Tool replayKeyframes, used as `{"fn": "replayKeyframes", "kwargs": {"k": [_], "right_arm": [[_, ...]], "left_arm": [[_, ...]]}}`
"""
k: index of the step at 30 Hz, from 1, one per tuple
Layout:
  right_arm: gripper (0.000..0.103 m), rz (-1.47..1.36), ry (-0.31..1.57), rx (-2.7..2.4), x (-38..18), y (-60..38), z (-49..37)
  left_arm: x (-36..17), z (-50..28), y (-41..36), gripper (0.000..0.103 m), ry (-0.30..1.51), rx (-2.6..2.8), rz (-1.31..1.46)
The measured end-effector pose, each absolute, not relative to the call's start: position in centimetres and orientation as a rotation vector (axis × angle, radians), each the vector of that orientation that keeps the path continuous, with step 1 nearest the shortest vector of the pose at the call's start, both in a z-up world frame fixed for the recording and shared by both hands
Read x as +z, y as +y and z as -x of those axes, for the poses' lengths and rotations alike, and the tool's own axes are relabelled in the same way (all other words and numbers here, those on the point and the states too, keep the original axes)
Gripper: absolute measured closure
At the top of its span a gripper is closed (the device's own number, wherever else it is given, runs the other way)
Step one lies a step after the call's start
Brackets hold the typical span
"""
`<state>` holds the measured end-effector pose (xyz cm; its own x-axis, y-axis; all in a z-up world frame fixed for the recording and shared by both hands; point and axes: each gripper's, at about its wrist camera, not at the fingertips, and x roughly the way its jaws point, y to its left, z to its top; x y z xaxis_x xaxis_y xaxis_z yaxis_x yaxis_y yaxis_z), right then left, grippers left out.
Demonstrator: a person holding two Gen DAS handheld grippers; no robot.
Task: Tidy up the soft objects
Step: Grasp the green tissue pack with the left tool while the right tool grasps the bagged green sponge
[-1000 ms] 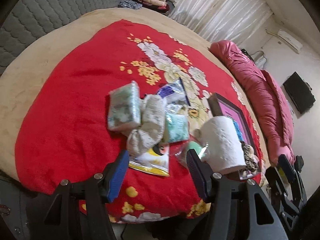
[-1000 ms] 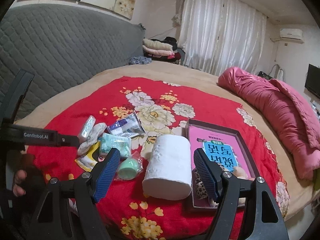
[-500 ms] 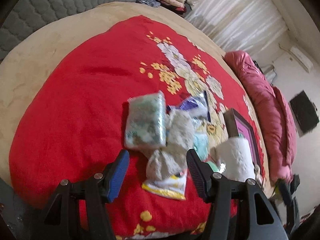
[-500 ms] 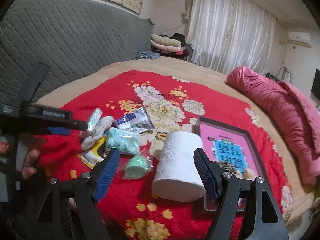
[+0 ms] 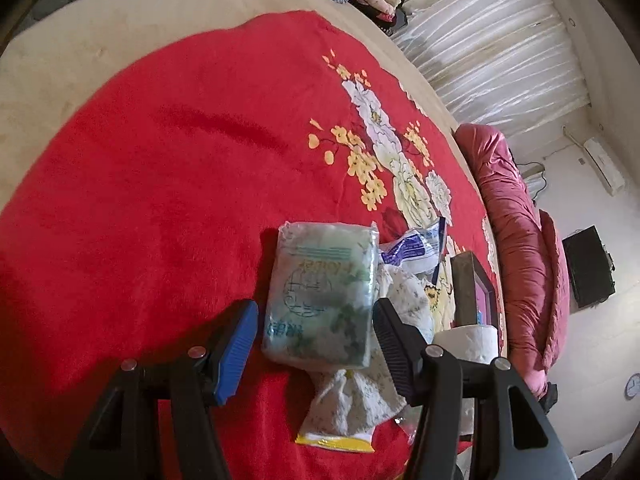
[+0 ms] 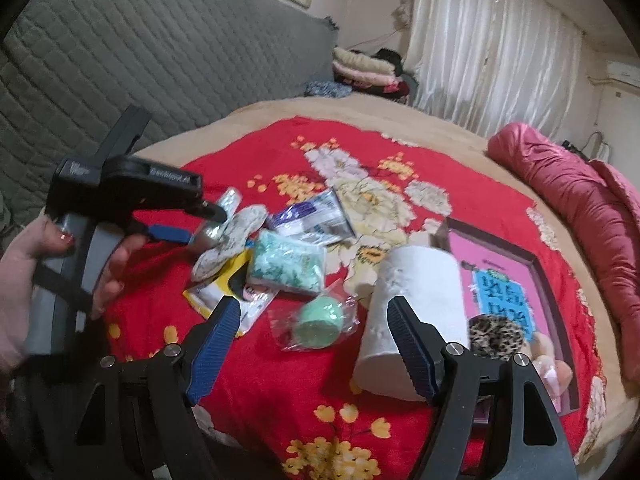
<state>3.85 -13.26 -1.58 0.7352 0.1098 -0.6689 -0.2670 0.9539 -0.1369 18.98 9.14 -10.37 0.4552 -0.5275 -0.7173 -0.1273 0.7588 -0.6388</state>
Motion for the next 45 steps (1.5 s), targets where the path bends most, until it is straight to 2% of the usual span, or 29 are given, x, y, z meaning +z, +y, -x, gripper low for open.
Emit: {"fn": "replayKeyframes", "kwargs": {"k": [14, 36, 45], "right_arm": [[0.026, 0.358, 0.861, 0.318, -4.4, -12.0, -7.5], [0.026, 0.988, 1.11, 0.317, -10.8, -8.5, -13.0], [0.035, 1.035, 1.112, 0.328, -12.9, -8.4, -13.6]], "left_arm": [[-11.6, -21.0, 8.4, 0.044, 1.107, -0.332, 0.725], [-11.8, -21.4, 7.9, 0.044, 1.103, -0.34, 0.68], [-12.0, -21.5, 8.0, 0.044, 1.102, -0.341, 0.685]]}}
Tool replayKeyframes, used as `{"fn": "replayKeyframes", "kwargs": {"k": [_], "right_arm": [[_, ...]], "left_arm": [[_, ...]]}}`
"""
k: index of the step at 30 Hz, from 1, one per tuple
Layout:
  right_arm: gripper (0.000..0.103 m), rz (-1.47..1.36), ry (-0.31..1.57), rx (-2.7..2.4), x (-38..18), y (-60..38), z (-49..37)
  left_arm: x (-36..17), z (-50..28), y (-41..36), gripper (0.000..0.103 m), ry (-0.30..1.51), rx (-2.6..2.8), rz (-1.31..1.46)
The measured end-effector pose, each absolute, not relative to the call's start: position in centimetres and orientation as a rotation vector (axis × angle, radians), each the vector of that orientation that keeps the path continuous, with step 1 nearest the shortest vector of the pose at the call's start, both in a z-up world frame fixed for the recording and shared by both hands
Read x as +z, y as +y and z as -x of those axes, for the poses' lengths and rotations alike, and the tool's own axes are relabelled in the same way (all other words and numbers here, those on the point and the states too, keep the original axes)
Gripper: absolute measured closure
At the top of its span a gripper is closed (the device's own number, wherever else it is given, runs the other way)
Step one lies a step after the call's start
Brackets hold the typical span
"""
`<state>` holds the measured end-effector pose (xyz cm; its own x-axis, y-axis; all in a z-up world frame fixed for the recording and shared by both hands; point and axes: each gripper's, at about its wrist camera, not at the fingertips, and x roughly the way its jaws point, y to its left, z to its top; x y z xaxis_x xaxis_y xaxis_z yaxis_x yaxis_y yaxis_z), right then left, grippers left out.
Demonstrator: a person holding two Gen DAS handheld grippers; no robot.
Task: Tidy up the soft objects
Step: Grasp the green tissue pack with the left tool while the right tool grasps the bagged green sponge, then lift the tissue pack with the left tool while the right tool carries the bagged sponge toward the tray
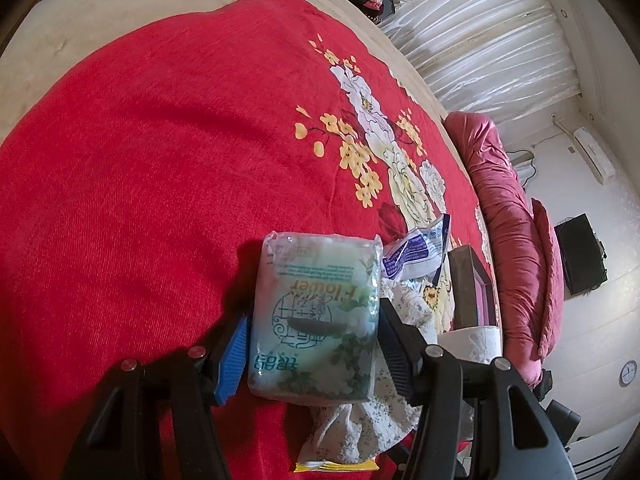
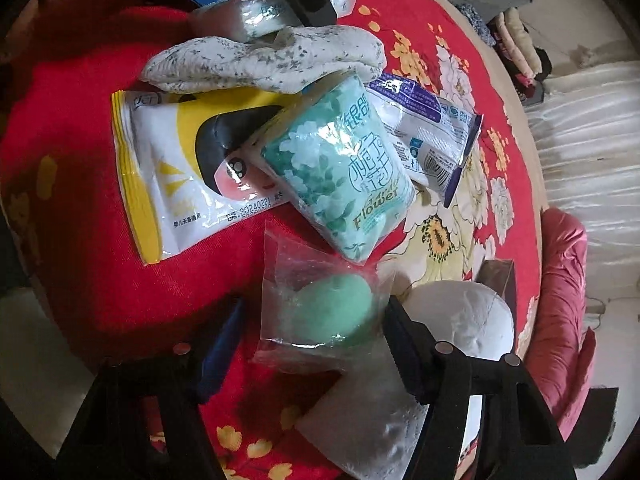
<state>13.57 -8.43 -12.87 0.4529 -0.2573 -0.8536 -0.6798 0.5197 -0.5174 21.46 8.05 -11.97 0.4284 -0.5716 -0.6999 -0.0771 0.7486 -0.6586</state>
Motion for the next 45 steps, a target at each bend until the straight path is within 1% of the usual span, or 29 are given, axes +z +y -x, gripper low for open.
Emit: {"fn": "replayKeyframes", "kwargs": {"k": [1, 3, 6, 12, 17, 20, 25, 30, 41, 45], "right_arm": [[0.037, 1.016, 1.104, 0.33, -12.8, -8.6, -13.6], [0.051, 0.978, 1.085, 0.315, -12.5, -8.9, -13.5], [0.055, 0.881, 1.062, 0.303, -11.6, -9.9, -13.4], [0.055, 0.586, 1.036, 0.335, -9.0, -12.0, -12.6], [0.055, 0.414, 0.929, 0.339, -6.1, -13.3, -11.2], [0.055, 0.38, 0.887, 0.329, -5.3, -13.6, -10.2], [0.055, 0.297, 0.845, 0.341, -4.1, -14.2, -9.0], [0.055, 0.283, 0.834, 0.338, -3.9, -14.4, -8.3], [0.055, 0.173, 0.803, 0.325, -2.7, -16.2, -7.2], [0.055, 0.14, 0.782, 0.318, -2.1, -16.9, -6.6]], "left_arm": [[-12.0, -21.4, 8.1, 0.044, 1.102, -0.341, 0.683], [-12.0, -21.4, 8.1, 0.044, 1.101, -0.342, 0.679], [-12.0, -21.4, 8.2, 0.044, 1.099, -0.349, 0.678], [-11.8, -21.2, 8.0, 0.044, 1.094, -0.352, 0.66], [-11.6, -21.0, 7.9, 0.047, 1.089, -0.358, 0.646], [-11.6, -21.0, 8.1, 0.051, 1.086, -0.362, 0.657], [-11.9, -20.9, 8.6, 0.052, 1.079, -0.397, 0.711], [-11.0, -20.3, 9.5, 0.052, 1.026, -0.372, 0.717], [-7.5, -18.0, 9.1, 0.052, 0.924, -0.282, 0.548], [-5.5, -16.5, 8.1, 0.052, 0.861, -0.256, 0.473]]}}
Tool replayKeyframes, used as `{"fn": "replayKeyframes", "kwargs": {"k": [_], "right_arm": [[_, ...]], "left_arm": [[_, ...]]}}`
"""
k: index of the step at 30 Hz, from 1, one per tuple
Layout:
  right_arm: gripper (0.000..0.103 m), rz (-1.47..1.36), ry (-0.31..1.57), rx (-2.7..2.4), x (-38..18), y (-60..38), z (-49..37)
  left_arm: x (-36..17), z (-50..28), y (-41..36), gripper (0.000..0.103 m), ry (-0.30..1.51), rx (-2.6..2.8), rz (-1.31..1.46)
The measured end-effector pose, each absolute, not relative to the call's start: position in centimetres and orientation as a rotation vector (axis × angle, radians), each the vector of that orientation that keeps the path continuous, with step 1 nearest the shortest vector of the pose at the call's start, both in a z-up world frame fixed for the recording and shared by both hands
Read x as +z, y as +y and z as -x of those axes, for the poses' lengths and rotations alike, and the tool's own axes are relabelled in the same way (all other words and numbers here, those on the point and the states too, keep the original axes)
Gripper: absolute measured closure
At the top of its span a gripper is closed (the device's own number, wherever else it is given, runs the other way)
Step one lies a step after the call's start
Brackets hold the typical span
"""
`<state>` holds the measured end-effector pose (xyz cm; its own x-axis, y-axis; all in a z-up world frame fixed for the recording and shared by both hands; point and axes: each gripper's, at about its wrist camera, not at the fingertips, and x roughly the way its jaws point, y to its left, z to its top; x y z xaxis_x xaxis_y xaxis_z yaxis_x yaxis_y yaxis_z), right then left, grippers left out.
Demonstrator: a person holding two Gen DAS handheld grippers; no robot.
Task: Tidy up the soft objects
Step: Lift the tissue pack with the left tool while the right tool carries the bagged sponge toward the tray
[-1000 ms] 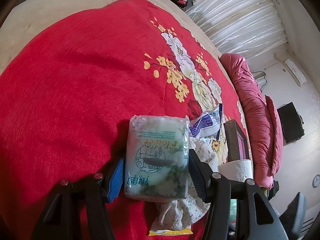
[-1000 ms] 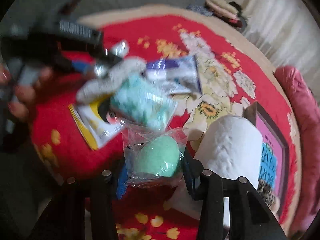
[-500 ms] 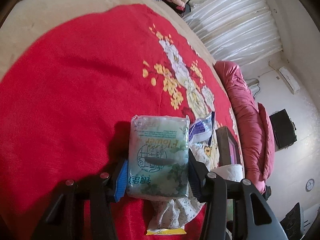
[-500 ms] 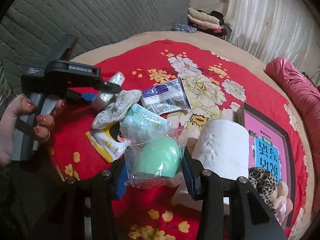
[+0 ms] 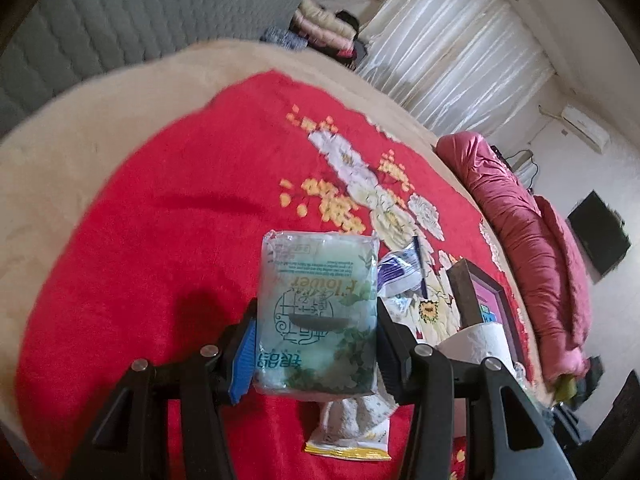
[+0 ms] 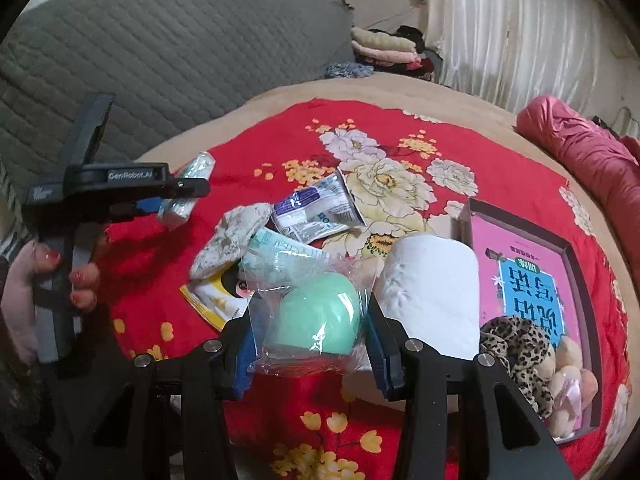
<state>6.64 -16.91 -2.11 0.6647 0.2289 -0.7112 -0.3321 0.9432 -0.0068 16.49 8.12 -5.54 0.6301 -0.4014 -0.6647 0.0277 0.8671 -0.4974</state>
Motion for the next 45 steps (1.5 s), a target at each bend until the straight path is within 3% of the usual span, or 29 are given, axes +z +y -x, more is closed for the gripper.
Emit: {"fn": "replayKeyframes", "kwargs": {"k": [45], "right_arm": [[0.055, 0.037, 0.622, 0.213, 1.6, -21.7, -1.3]], "left_arm": [[0.3, -6.0, -4.0, 0.052, 0.818, -0.379, 0.15]]}}
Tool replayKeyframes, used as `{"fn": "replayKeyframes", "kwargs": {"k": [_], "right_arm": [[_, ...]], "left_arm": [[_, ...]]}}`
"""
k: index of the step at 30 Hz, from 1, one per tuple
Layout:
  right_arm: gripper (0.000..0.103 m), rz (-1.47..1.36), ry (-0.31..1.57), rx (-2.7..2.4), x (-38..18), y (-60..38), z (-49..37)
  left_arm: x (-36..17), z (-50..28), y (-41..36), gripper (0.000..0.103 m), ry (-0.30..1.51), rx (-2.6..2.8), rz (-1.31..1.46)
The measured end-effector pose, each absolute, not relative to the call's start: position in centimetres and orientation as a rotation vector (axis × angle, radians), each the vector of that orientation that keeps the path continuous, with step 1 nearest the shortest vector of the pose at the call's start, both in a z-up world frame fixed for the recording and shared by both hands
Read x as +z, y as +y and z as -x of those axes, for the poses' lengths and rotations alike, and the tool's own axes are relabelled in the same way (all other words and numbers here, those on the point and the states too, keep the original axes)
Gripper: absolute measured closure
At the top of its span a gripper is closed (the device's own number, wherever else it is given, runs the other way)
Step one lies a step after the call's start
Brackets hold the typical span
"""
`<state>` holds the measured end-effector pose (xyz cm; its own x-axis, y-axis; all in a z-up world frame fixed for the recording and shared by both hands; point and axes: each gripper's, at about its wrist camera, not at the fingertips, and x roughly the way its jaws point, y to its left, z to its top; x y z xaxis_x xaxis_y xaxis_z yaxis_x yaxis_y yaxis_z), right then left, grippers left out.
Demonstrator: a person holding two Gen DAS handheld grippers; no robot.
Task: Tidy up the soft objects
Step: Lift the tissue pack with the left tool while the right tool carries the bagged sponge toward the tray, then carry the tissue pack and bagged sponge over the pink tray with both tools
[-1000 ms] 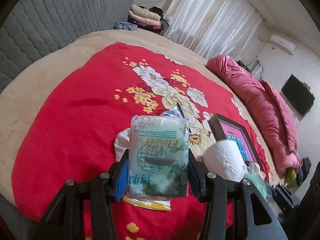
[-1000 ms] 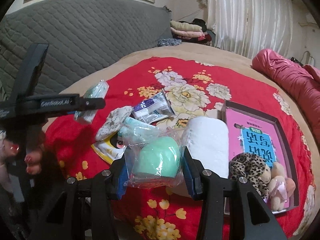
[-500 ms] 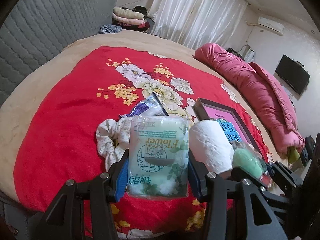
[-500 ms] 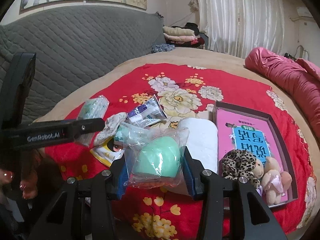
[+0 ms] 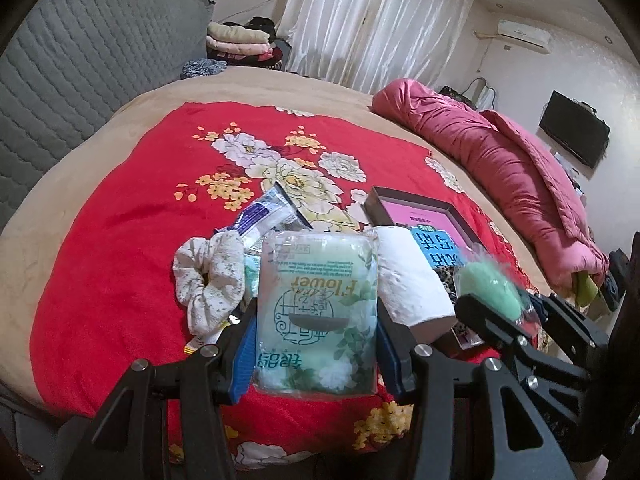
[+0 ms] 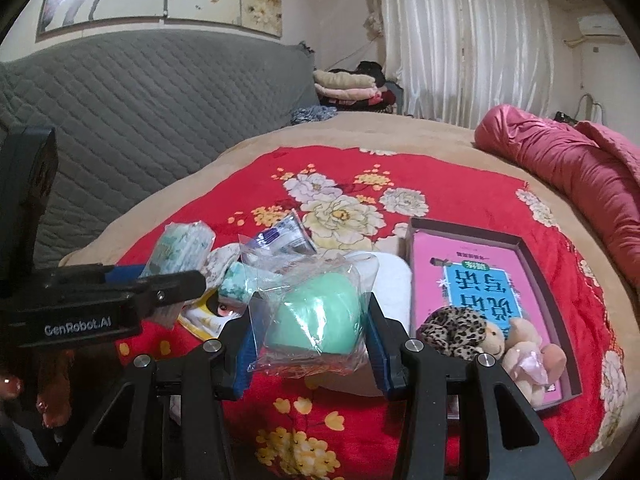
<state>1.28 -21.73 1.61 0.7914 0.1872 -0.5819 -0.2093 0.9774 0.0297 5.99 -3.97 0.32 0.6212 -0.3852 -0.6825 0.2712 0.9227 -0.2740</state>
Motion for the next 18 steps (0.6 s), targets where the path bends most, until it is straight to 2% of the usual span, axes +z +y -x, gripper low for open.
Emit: {"fn": "replayKeyframes", "kwargs": {"k": [18], "right_arm": [[0.055, -0.089, 0.521, -0.044, 3.2, -30.2, 0.4]], "left_arm": [[1.4, -3.7, -10.1, 0.052, 0.827, -0.509, 0.091]]}}
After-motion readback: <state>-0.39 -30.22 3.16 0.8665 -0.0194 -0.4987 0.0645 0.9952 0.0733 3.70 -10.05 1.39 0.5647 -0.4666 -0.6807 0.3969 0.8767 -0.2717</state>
